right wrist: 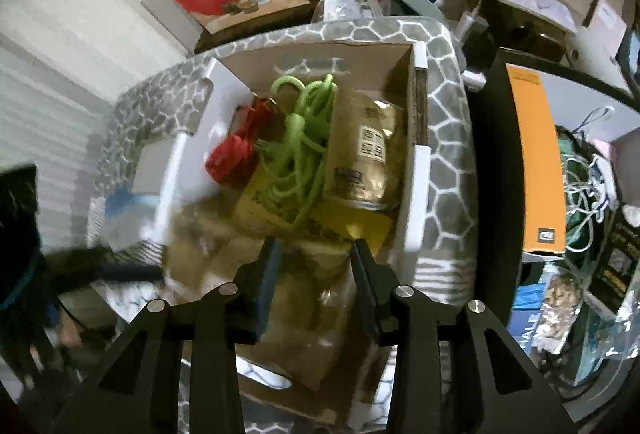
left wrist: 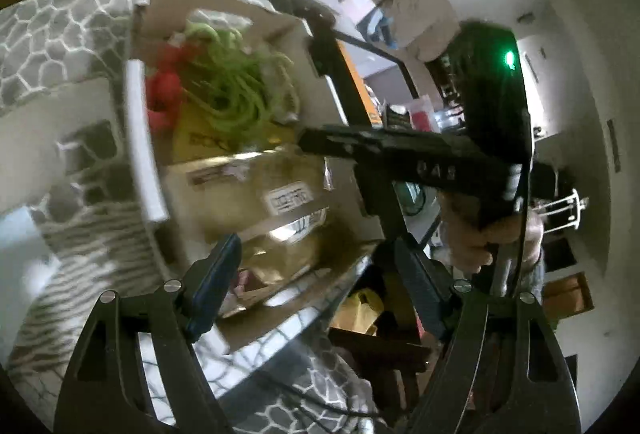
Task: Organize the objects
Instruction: 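Lower the gold foil bag into the box and open the left tool, then move the left tool to the clear plastic tray and grasp its edge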
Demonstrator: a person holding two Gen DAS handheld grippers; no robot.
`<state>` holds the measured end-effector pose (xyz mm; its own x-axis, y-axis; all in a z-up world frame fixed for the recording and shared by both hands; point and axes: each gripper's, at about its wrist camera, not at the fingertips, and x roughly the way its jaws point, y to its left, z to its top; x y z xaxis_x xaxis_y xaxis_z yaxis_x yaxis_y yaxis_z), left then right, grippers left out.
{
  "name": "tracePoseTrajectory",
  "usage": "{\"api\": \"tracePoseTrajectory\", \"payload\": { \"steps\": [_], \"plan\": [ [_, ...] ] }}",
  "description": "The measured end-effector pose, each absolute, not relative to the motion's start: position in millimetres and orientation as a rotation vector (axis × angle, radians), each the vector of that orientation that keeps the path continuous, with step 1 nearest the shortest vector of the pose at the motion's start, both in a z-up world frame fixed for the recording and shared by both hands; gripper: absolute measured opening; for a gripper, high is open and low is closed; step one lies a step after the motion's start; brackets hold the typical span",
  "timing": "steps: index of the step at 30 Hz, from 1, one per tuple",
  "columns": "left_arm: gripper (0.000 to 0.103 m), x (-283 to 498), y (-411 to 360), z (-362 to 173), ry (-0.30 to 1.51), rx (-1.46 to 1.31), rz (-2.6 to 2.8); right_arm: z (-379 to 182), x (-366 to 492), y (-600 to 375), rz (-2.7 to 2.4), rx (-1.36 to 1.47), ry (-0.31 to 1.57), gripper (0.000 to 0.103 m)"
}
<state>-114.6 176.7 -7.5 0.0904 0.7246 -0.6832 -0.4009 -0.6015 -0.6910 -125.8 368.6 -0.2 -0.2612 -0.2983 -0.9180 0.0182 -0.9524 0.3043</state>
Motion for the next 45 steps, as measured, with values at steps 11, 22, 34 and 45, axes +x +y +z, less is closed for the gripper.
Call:
{"api": "tracePoseTrajectory", "payload": {
  "steps": [11, 22, 34, 45],
  "plan": [
    [0.08, -114, 163, -2, -0.283, -1.5, 1.768, 19, -103, 370, -2.509, 1.745, -0.19, 0.038],
    [0.085, -130, 117, 21, -0.323, -1.467, 1.888, -10, -91, 323, -2.522, 1.824, 0.136, 0.047],
    [0.086, -165, 51, 17, -0.231, -1.502, 2.122, -17, -86, 320, -2.541, 1.895, 0.36, 0.011],
    [0.081, -175, 46, -27, 0.023, -1.545, 2.193, 23, -78, 330, -2.586, 1.757, 0.109, 0.038]
  ]
}}
